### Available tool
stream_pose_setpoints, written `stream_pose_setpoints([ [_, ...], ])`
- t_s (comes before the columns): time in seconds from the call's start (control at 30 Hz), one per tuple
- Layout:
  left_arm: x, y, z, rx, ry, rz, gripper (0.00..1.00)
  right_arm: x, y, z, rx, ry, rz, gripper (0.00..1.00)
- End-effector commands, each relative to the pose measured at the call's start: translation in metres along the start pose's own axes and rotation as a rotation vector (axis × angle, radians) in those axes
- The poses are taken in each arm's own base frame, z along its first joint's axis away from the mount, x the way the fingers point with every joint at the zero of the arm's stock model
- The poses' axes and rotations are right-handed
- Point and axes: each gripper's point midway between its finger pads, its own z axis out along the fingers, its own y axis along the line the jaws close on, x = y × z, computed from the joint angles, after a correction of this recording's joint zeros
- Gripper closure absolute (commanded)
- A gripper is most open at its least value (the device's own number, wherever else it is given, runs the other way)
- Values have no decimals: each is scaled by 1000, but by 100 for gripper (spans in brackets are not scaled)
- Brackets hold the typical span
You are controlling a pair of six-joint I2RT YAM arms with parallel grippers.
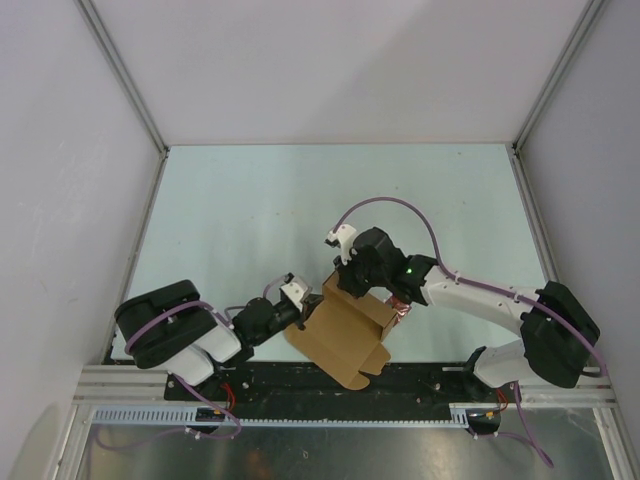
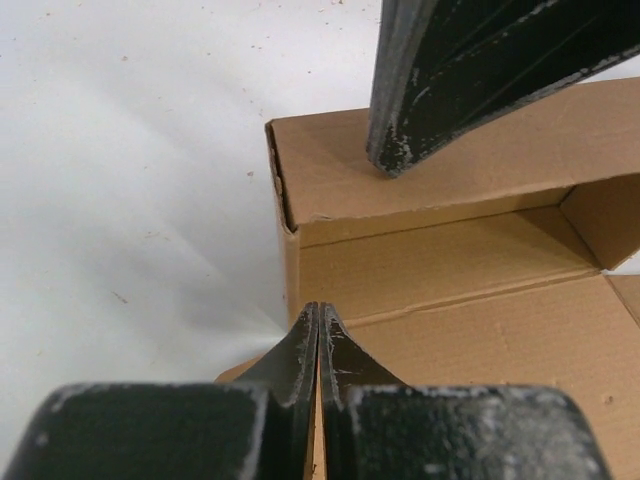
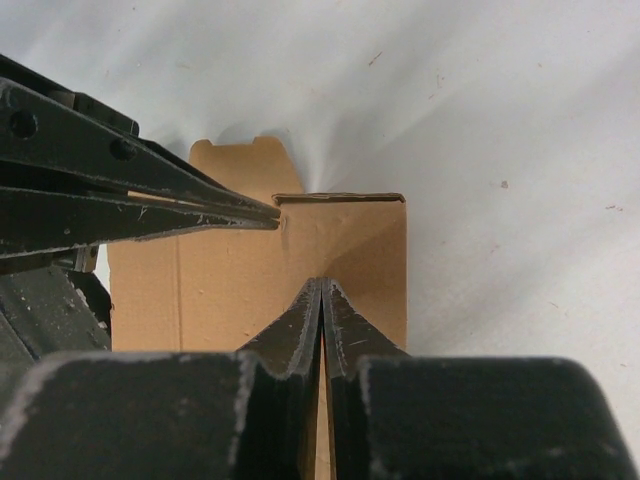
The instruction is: Fold the paper box
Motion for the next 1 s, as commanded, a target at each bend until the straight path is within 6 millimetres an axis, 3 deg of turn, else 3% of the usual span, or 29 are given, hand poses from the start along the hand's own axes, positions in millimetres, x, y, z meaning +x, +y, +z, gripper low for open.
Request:
stream_pose_setpoints([
  [0.0,-33,7,6,-50,-126,16,98,7,2,5,-6,14,1,95],
  [0.67,-35,11,27,-68,-123,44,100,15,10,9,-36,40,-3,95],
  [0.8,-35,9,19,-62,-126,18,100,9,9,4,-23,19,-13,94],
  [0.83,-41,8,15,-60,-145,0,99,4,5,1,-6,2,-13,93],
  [0.87,-37,9,9,-67,-137,-12,99,-5,5,-6,-3,-30,-21,82],
  [0.93,-44,8,2,-62,-160,-46,99,-15,-1,-14,25,-62,-23,74],
  [0.97,-38,8,-2,-64,-140,-55,99,-22,-3,-24,34,-72,-36,67],
])
